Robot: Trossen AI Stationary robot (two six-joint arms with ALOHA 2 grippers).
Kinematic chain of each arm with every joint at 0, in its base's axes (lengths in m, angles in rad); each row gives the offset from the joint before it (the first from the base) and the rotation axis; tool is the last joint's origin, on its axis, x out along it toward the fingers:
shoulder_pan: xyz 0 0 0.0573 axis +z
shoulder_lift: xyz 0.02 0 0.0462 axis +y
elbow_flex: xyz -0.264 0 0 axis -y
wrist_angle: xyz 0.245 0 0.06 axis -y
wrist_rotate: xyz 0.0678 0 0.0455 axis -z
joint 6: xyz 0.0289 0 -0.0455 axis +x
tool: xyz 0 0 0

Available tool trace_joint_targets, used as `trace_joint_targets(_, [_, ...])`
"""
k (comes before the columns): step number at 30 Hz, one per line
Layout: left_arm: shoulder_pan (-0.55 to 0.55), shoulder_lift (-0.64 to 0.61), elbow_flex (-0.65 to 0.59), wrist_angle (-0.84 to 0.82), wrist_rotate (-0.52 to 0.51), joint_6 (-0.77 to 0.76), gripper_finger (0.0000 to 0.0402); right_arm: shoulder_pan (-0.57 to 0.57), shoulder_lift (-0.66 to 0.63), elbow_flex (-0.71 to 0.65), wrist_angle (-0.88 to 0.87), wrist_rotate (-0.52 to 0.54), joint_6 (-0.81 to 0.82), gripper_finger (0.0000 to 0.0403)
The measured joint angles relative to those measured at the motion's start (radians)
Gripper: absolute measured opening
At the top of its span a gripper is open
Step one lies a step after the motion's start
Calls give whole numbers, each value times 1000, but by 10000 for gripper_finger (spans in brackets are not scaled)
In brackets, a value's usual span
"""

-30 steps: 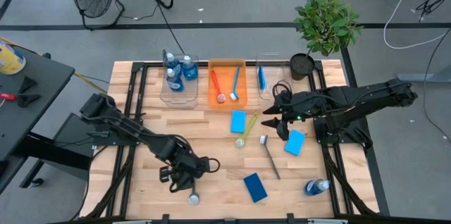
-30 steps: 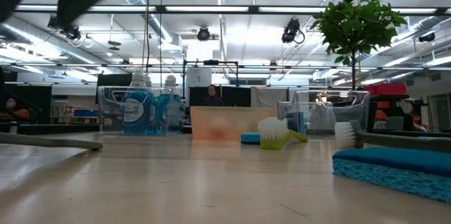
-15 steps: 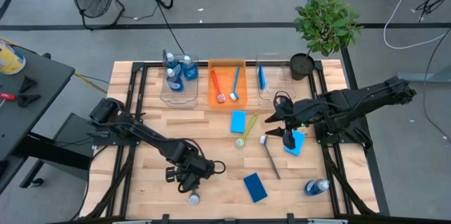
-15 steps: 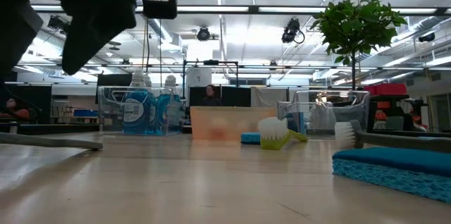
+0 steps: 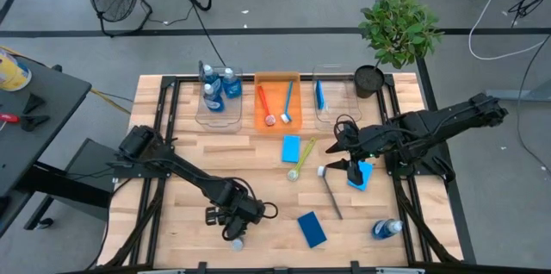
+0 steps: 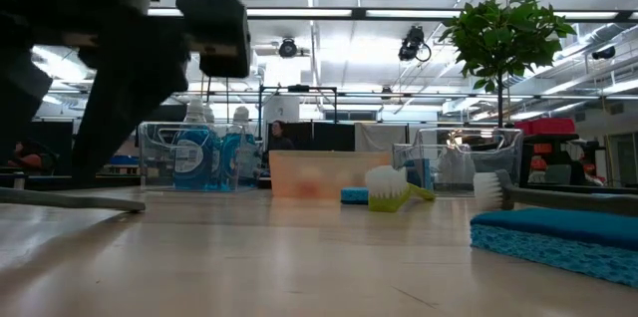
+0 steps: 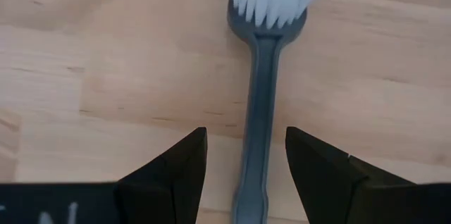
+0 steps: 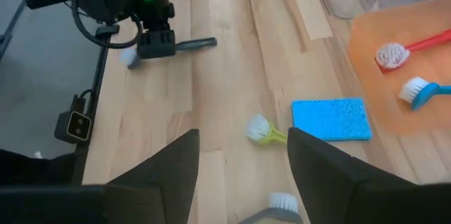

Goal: Pick & Place Kitchen Sink Supplies
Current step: Put the gray dish brush into the orange bin

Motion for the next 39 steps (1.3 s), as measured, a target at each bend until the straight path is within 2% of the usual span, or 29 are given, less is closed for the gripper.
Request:
trace_joint_targets(17, [0, 27, 0, -3, -6, 51, 197, 0, 0, 0, -2, 0, 0, 217])
trace_joint_targets(24, [0, 33, 1, -14, 25, 50, 194, 0, 0, 0, -2, 0, 0, 217])
trace_joint_targets(28, [0, 33, 1, -20, 25, 51, 171, 0, 0, 0, -1, 1, 0, 217])
trace_joint_targets(39, [0, 43, 1, -22, 31, 49, 73, -1, 0, 0, 0, 51, 0, 217])
